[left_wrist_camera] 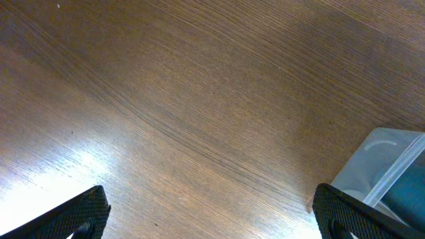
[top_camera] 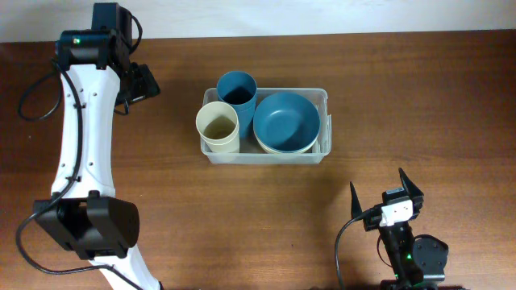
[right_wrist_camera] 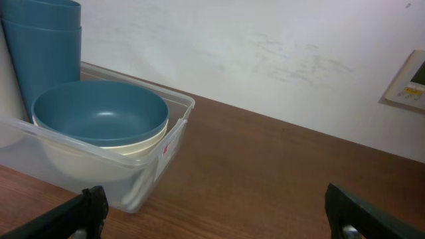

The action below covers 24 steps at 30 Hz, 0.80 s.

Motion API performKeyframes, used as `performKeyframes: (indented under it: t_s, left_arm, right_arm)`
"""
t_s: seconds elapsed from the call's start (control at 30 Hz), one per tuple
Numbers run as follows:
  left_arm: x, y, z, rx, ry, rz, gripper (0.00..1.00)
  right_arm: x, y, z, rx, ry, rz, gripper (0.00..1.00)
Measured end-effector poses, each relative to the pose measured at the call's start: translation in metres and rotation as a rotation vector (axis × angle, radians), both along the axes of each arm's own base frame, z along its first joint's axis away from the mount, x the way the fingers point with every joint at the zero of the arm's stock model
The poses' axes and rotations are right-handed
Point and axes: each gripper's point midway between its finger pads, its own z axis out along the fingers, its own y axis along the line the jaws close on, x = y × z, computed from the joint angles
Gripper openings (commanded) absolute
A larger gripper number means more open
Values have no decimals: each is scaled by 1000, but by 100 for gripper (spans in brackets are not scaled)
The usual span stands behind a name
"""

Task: Pack container

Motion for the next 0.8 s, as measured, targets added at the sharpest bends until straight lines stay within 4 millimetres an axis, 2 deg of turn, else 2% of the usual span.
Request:
performKeyframes:
  t_s: [0.33, 0.5, 0.6, 0.67, 0.73, 0.8]
  left_arm:
    - [6, -1, 1, -4, -25, -1, 100]
    - [38, -7, 8, -15, -171, -16, 100]
    - [70, -27, 23, -26, -349, -100, 100]
    - [80, -46, 36, -39, -456, -191, 100]
    - [81, -65, 51, -50, -546, -287, 100]
    - [71, -78, 64, -51, -617, -380, 100]
  right_arm:
    - [0, 0, 0, 0, 0, 0, 98]
    - [0, 0, 0, 0, 0, 0, 99]
    - [0, 0, 0, 0, 0, 0, 99]
    - [0, 0, 0, 0, 0, 0, 99]
    - [0, 0, 0, 0, 0, 0, 99]
    - [0, 0, 0, 0, 0, 0, 99]
